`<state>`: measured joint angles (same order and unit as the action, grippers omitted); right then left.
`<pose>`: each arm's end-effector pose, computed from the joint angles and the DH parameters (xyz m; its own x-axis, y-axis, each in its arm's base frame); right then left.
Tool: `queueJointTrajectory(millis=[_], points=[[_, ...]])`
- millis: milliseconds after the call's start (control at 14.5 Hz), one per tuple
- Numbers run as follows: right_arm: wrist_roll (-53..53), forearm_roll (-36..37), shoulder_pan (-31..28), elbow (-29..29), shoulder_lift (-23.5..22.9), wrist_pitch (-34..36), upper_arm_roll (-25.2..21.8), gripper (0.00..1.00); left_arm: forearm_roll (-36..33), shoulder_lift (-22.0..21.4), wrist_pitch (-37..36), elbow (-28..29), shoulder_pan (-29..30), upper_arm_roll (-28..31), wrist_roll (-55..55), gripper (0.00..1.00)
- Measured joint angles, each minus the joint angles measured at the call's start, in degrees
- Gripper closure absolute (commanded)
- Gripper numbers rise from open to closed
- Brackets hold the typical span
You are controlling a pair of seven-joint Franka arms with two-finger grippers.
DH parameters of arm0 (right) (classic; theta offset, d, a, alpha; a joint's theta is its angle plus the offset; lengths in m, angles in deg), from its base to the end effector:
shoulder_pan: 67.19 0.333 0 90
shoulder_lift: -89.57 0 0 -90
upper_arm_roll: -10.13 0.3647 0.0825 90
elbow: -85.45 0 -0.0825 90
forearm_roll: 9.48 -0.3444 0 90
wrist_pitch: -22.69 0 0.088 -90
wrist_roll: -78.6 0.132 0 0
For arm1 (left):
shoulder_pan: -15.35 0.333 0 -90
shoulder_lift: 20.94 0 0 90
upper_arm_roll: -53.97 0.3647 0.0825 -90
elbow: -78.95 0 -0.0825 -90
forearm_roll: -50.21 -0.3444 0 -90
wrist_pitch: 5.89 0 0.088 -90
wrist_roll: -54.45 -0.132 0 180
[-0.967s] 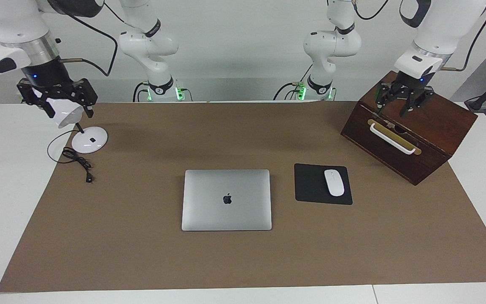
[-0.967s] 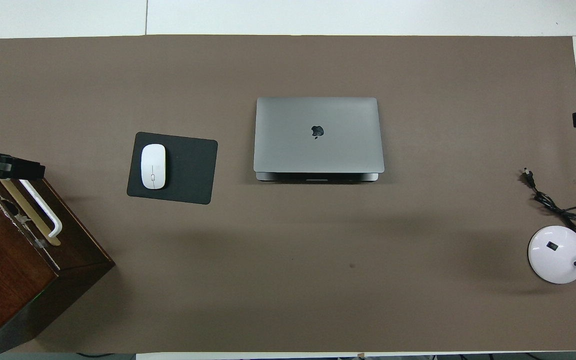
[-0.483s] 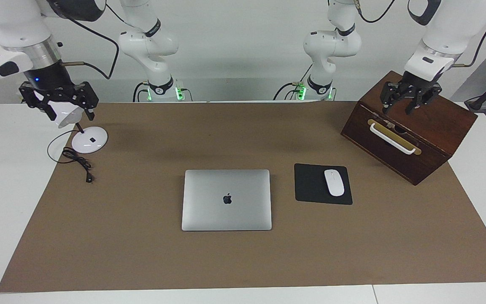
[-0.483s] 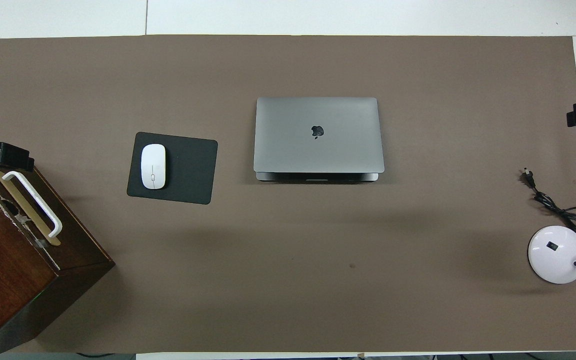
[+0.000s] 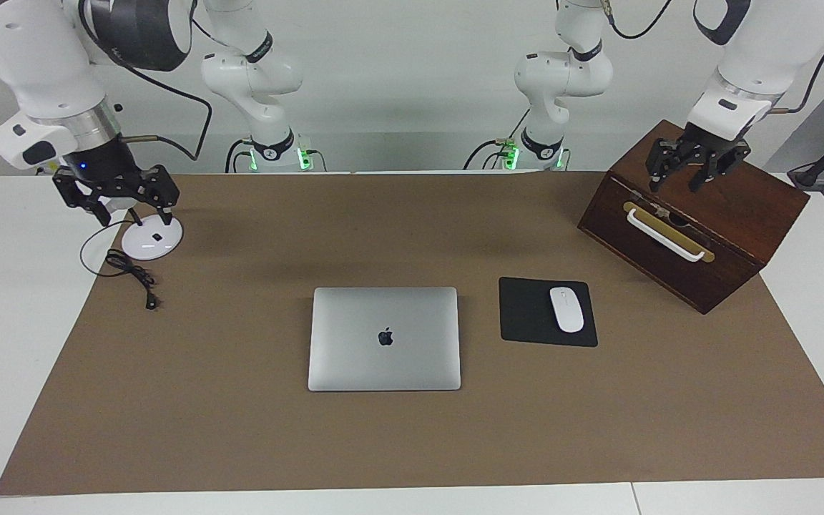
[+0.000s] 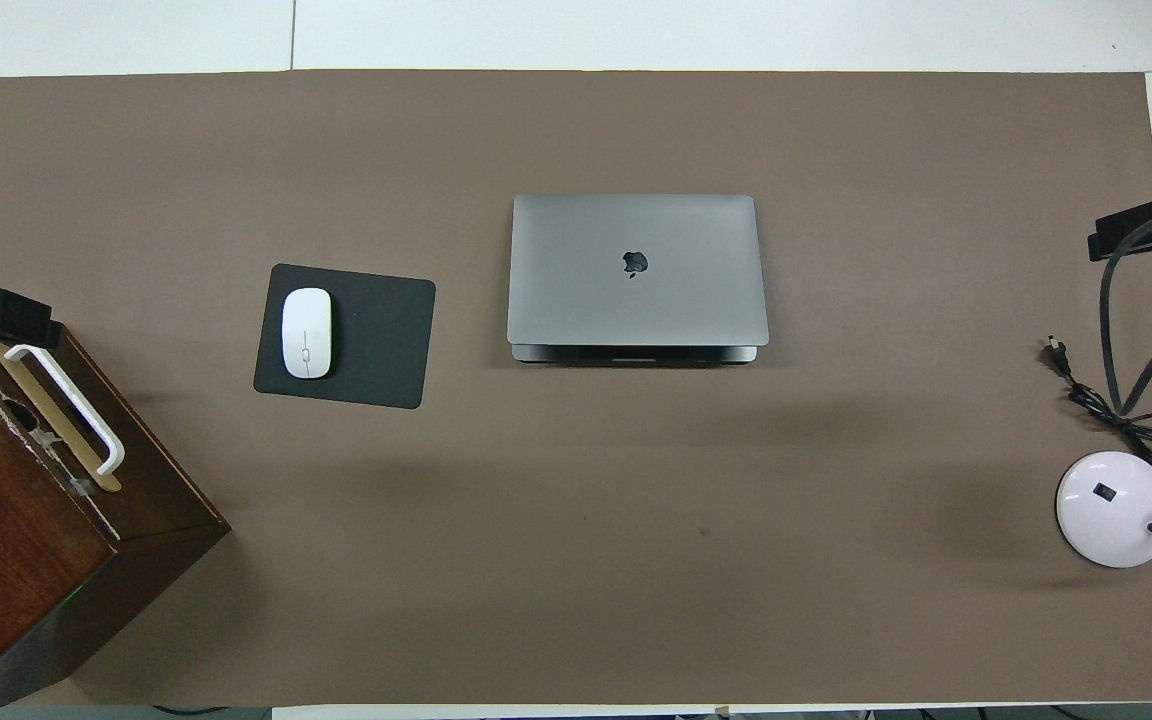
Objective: Close laptop with both arms
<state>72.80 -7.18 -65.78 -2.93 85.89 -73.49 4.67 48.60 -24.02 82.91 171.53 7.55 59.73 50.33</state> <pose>0.5485 -0.0418 0.6367 0.9971 0.0355 0.0670 0.0320 -0.9981 0.0532 0.4928 -0.0121 0.6539 0.9942 -0.1069 -0.0141 -0.1072 -0.9940 -0.0217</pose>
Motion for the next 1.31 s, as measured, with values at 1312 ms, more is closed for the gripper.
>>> queueJointTrajectory(millis=[1312], points=[[0.00,0.00,0.02,-0.50,0.09,-0.49,0.01,0.00,0.00,0.85,-0.83,0.09,0.81,-0.37,-0.15,0.00]])
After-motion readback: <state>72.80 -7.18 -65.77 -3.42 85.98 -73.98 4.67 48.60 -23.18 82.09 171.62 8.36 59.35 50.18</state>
